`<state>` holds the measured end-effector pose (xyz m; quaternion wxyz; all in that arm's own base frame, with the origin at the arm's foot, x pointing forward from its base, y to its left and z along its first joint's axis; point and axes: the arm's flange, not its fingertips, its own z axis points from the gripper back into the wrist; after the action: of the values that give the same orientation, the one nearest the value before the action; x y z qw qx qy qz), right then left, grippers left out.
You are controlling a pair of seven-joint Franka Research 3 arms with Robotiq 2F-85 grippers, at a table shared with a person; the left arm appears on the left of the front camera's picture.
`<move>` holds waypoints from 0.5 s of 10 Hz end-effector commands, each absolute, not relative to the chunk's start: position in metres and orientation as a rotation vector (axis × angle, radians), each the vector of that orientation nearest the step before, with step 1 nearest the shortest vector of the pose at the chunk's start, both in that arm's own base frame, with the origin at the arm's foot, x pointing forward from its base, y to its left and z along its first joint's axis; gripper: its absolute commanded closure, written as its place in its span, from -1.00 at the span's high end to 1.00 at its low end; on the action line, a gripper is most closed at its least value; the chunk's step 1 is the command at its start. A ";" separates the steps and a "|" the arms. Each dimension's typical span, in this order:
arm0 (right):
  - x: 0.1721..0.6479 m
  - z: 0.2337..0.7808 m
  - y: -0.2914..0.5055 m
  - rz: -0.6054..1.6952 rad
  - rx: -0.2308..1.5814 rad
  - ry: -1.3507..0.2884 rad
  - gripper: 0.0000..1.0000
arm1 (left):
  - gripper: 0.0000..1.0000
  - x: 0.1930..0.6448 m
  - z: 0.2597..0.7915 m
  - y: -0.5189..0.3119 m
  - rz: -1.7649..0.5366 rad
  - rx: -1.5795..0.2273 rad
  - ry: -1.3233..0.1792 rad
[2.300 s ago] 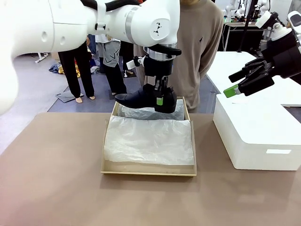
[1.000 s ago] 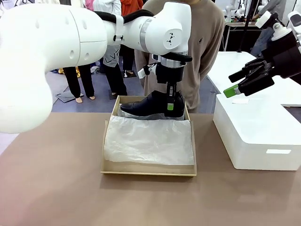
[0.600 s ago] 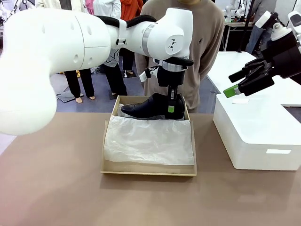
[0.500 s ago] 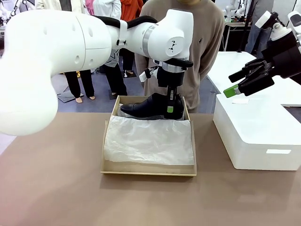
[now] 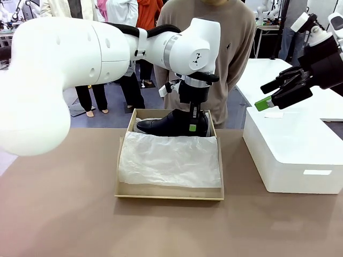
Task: Pack the shoes into the box.
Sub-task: Place the other shoe of the Shoes into the Shoes Box.
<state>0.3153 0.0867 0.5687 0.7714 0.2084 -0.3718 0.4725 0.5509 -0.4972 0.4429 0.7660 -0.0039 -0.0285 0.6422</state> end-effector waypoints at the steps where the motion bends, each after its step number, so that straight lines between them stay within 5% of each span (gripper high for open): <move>1: 0.319 0.568 0.086 1.046 0.473 -0.826 1.00 | -1.00 0.554 0.447 -0.505 1.457 -0.006 -0.060; 4: 0.319 0.568 0.086 1.046 0.473 -0.826 1.00 | -1.00 0.556 0.440 -0.509 1.468 0.011 -0.036; 5: 0.319 0.568 0.086 1.046 0.473 -0.826 1.00 | -0.65 0.556 0.441 -0.509 1.467 0.008 -0.039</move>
<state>0.3153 0.0867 0.5687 0.7714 0.2084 -0.3718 0.4725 0.5534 -0.5008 0.4307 0.7617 0.0002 -0.0223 0.6475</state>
